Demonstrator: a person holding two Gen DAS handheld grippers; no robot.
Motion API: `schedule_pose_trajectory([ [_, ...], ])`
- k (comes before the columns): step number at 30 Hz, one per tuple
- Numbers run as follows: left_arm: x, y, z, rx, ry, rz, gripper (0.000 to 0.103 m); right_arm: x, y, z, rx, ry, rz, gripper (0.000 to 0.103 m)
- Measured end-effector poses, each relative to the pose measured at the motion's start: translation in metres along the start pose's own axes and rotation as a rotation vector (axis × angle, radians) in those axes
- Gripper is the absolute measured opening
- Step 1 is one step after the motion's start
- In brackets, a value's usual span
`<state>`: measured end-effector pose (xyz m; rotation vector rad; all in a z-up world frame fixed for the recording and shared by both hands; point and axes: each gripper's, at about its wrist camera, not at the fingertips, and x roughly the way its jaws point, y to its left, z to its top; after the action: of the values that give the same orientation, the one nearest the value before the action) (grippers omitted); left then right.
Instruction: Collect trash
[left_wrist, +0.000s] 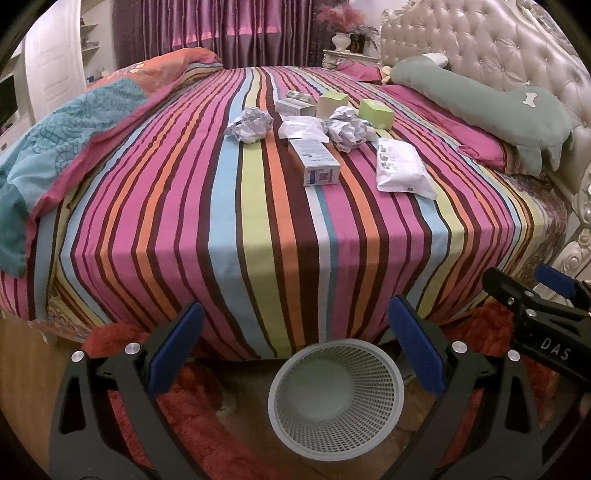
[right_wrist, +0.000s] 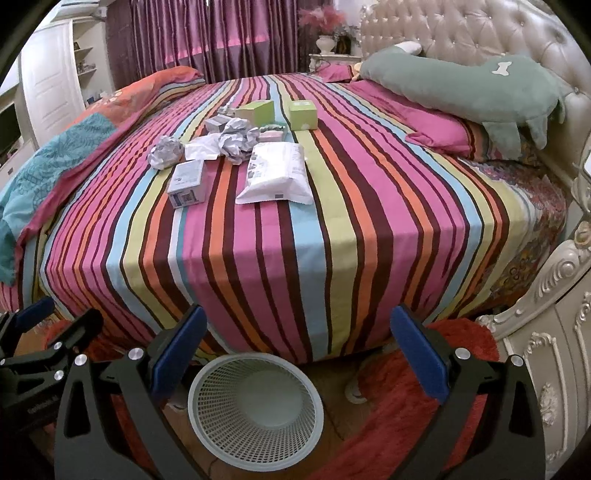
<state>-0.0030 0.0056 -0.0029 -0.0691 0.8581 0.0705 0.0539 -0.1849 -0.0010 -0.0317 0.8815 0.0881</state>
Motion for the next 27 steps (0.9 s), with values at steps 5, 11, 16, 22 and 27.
schedule_pose_trajectory([
  [5, -0.0019, -0.0027, -0.0002, 0.008, -0.004, 0.008, 0.097, -0.0012, 0.0006, 0.0004, -0.01, -0.003, -0.005, 0.095],
  [11, -0.0024, -0.0035, 0.0, 0.009, -0.004, 0.01, 0.097, -0.0025, 0.0031, 0.0005, -0.022, -0.01, -0.011, 0.095],
  [16, -0.0032, -0.0032, 0.0004, 0.009, -0.003, 0.01, 0.097, -0.0036, 0.0033, 0.0003, -0.02, -0.013, 0.005, 0.095],
  [22, -0.0035, -0.0022, 0.0011, 0.007, 0.002, 0.013, 0.097, -0.0015, -0.0001, -0.0003, 0.005, -0.002, 0.021, 0.095],
  [27, -0.0033, -0.0019, 0.0009, 0.006, 0.002, 0.013, 0.097, -0.0013, 0.0007, -0.0009, 0.0, 0.001, 0.026, 0.095],
])
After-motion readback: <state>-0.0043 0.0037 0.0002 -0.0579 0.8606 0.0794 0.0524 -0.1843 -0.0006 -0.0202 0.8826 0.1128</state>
